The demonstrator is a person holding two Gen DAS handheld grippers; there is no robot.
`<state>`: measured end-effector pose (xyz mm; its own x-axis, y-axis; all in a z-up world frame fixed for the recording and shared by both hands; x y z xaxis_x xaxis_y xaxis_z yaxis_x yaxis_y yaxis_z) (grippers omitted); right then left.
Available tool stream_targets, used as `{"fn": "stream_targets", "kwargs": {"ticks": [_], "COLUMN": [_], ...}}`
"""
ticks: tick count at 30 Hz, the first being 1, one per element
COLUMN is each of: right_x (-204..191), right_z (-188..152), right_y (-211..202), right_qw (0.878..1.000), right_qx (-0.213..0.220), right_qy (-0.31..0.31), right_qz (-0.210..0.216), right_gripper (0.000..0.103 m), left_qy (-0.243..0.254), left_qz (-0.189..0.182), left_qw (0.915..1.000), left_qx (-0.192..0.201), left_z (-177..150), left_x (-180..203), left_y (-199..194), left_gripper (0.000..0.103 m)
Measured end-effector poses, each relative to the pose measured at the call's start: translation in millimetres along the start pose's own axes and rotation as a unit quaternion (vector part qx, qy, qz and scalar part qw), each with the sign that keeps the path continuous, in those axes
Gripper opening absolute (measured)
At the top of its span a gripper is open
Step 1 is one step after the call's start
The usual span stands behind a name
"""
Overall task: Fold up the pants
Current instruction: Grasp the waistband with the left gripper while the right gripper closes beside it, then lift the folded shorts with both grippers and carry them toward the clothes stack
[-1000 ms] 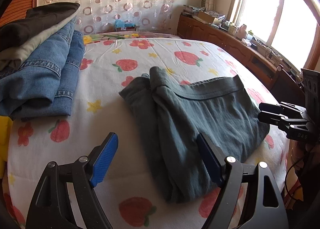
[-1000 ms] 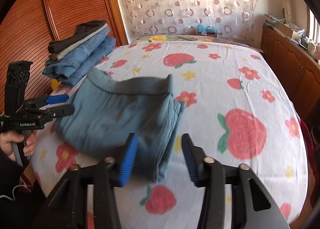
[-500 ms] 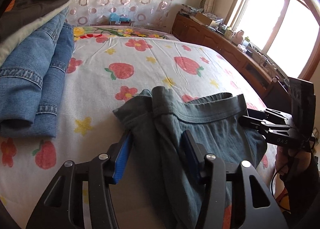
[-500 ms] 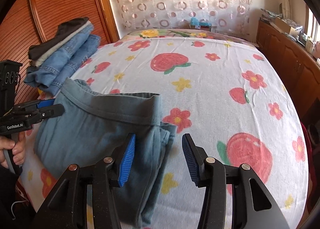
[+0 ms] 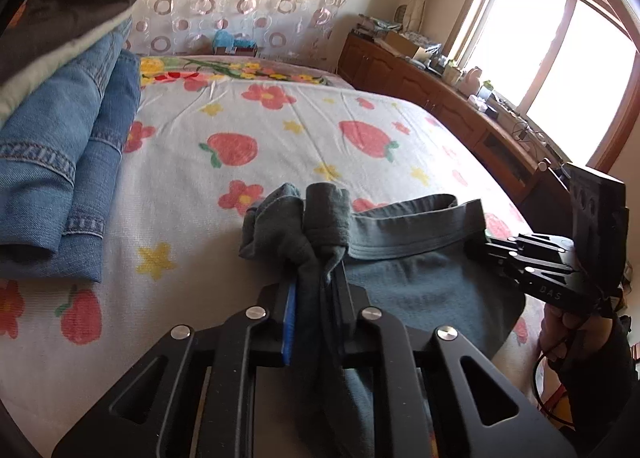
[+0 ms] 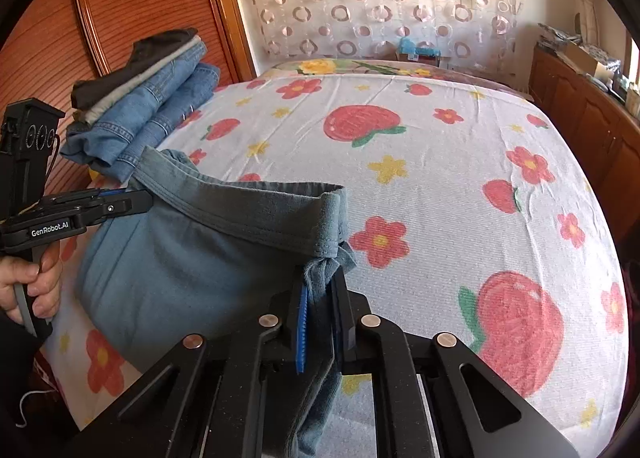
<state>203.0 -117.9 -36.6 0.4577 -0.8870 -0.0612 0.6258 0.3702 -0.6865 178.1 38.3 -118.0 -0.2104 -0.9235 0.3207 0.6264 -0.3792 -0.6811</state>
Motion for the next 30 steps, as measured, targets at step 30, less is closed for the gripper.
{"fn": "stream_targets", "kwargs": {"ticks": [30], "right_x": [-22.6], "right_z": [1.1], "right_y": [-122.1], "right_qw": [0.987], "right_qx": [0.156], "right_qy": [-0.025], "right_qz": [-0.006], "right_gripper": [0.008], "left_qy": [0.075], "left_qz": [-0.025], "left_qw": [0.9868], "left_qx": [0.142], "left_z": [40.0], "left_x": [63.3], "left_y": [-101.5], "left_gripper": [0.014]}}
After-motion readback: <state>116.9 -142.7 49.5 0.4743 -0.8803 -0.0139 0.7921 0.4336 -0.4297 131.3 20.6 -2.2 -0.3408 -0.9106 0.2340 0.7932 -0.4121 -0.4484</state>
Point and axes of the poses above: each gripper's, at about its wrist camera, not at the fingertips, and y roughly the way its jaws point, x to its right, z to its top, the point moved 4 cm from there along y, roughly the way its jaws point, and after that the axes turned 3 degrees about -y, right-handed, at the moved point
